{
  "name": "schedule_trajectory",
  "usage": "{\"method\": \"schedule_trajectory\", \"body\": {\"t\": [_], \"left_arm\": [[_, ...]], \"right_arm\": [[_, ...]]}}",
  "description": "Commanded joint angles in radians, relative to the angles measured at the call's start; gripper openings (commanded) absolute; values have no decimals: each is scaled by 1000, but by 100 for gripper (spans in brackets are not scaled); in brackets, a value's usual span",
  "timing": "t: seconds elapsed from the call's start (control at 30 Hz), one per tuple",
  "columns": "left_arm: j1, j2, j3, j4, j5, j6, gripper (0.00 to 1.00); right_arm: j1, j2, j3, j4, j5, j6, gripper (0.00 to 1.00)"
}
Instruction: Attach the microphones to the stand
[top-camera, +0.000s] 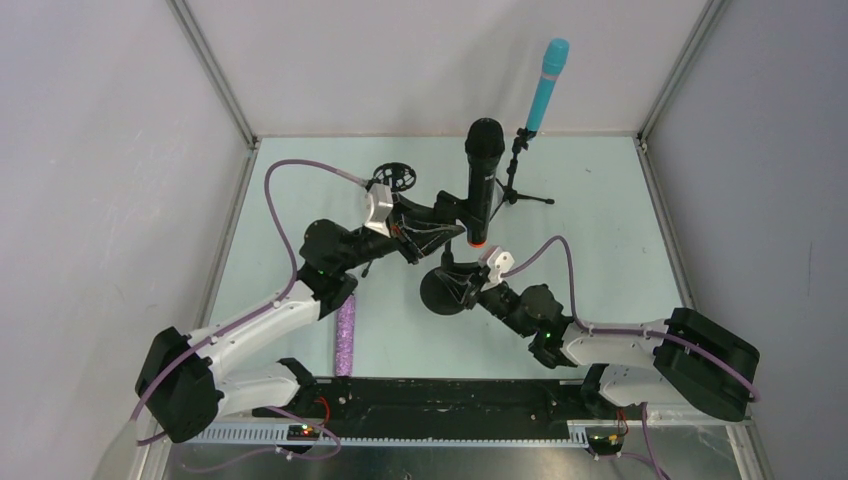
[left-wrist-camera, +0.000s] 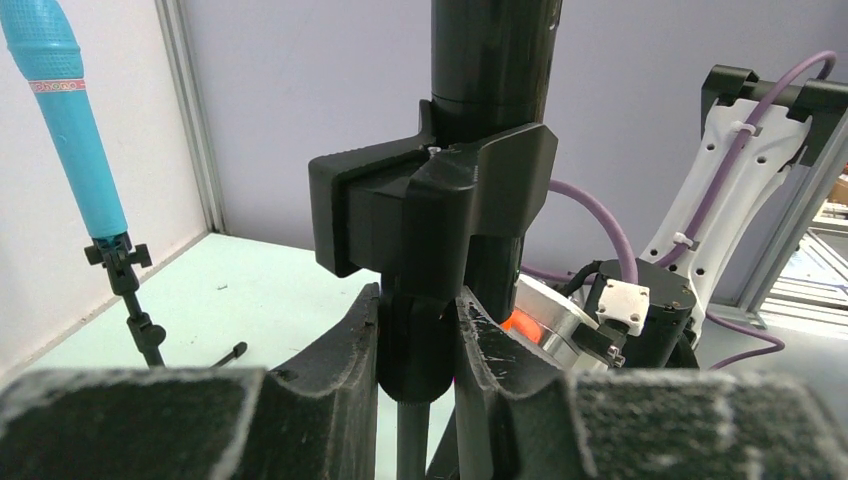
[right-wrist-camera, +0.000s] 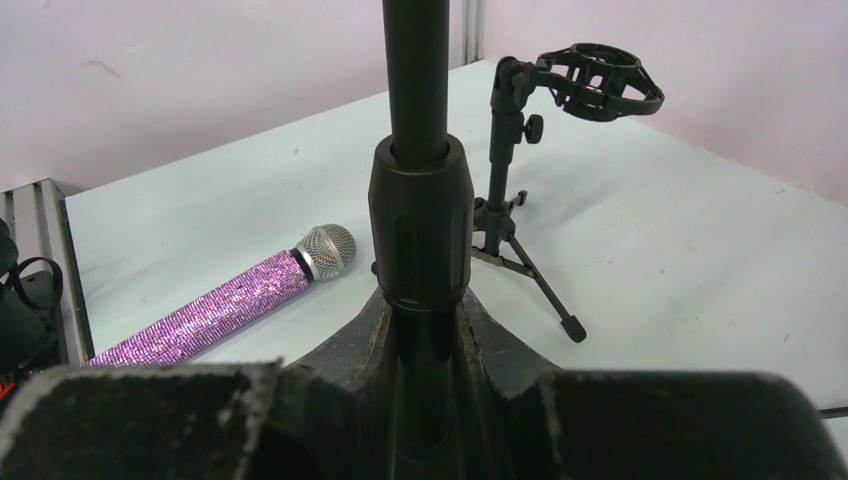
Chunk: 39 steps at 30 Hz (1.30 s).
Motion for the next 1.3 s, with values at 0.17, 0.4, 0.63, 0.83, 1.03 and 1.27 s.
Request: {"method": "schedule_trajectory", "body": {"t": [0.17, 0.4, 0.63, 0.83, 1.03, 1.27], "left_arm": [[-16, -67, 68, 304, -11, -49, 0], [-15, -30, 24, 305, 2, -62, 0], [-28, -1, 19, 319, 1, -73, 0], [-42, 18, 25, 336, -2, -82, 0], [-55, 25, 22, 346, -5, -88, 0], [-61, 31, 10, 347, -11, -88, 0]], "right_arm": [[2, -75, -23, -173, 66, -33, 18], [-2, -286, -5, -300, 75, -66, 83], [-11, -399, 5, -369, -1, -77, 87], [-16, -334, 28, -266, -30, -96, 85], [-17, -283, 70, -208, -48, -102, 82], [-17, -268, 102, -172, -58, -114, 78]]}}
